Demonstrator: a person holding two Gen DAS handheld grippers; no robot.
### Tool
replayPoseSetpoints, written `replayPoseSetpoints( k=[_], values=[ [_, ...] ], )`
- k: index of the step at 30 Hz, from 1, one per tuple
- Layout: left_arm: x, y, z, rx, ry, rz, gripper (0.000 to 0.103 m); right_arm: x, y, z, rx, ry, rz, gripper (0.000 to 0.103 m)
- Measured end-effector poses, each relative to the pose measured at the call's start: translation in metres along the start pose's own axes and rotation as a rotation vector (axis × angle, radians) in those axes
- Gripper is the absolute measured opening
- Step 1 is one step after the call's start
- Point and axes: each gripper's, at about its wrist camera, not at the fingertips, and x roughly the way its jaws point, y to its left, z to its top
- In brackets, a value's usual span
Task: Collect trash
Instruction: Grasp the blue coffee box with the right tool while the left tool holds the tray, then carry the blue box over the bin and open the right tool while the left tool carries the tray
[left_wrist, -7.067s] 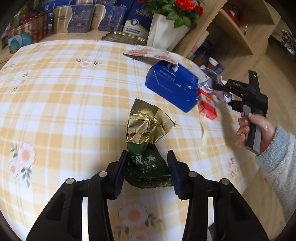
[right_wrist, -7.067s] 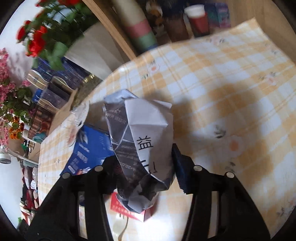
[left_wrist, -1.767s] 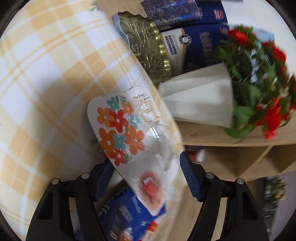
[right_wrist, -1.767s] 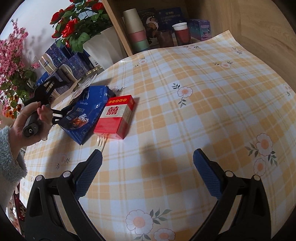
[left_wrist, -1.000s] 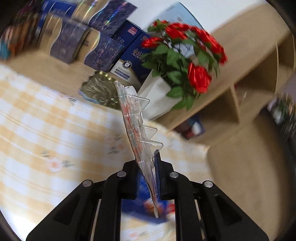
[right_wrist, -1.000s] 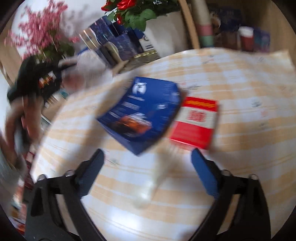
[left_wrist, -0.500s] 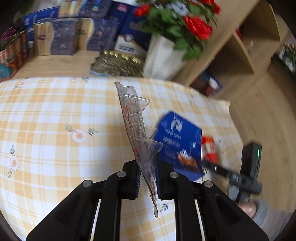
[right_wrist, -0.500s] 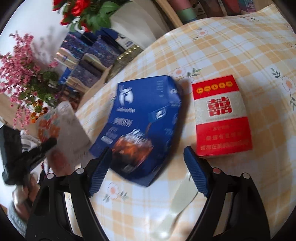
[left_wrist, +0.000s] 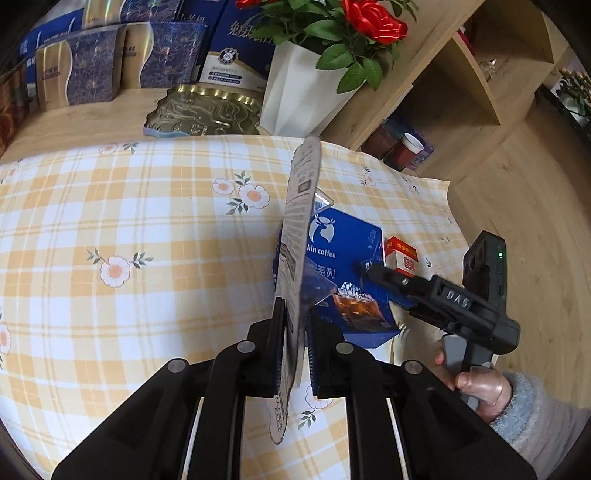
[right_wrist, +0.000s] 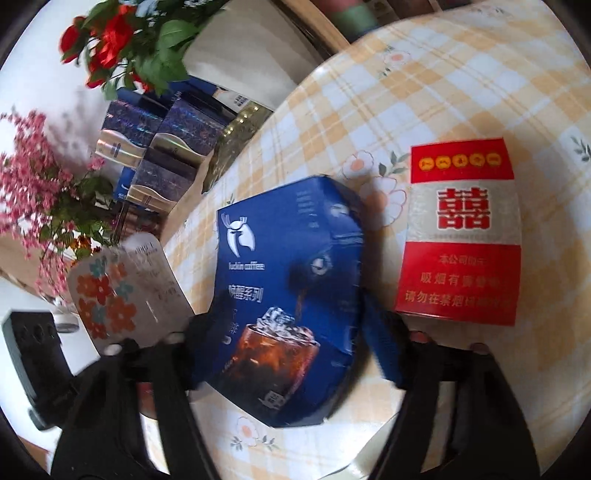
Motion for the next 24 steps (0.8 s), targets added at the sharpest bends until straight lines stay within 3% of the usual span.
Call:
replayPoseSetpoints(
  k=[5,6,9,13,24],
  values=[
    [0.002,0.007,-0.005,-0.017,0.009,0.009,0.012,-0.011,0.019,-0.001,-0.053,0.004,0.122,0.043],
    [0.003,0.009,-0.006,-0.030,0.012,-0.004,0.012,-0.009,0.024,-0.003,-0.067,0.020,0.146,0.033],
    [0.004,0.011,-0.009,-0.036,0.011,0.000,0.012,-0.009,0.039,-0.005,-0.120,0.015,0.144,0.033],
    [-0.002,0.013,-0.013,-0.042,-0.004,0.011,0.010,-0.013,0.044,-0.002,-0.118,-0.013,0.122,0.025],
    [-0.047,0.000,-0.043,-0.028,-0.081,0.015,0.010,-0.062,0.059,-0.020,-0.222,-0.081,0.005,0.024]
  ],
)
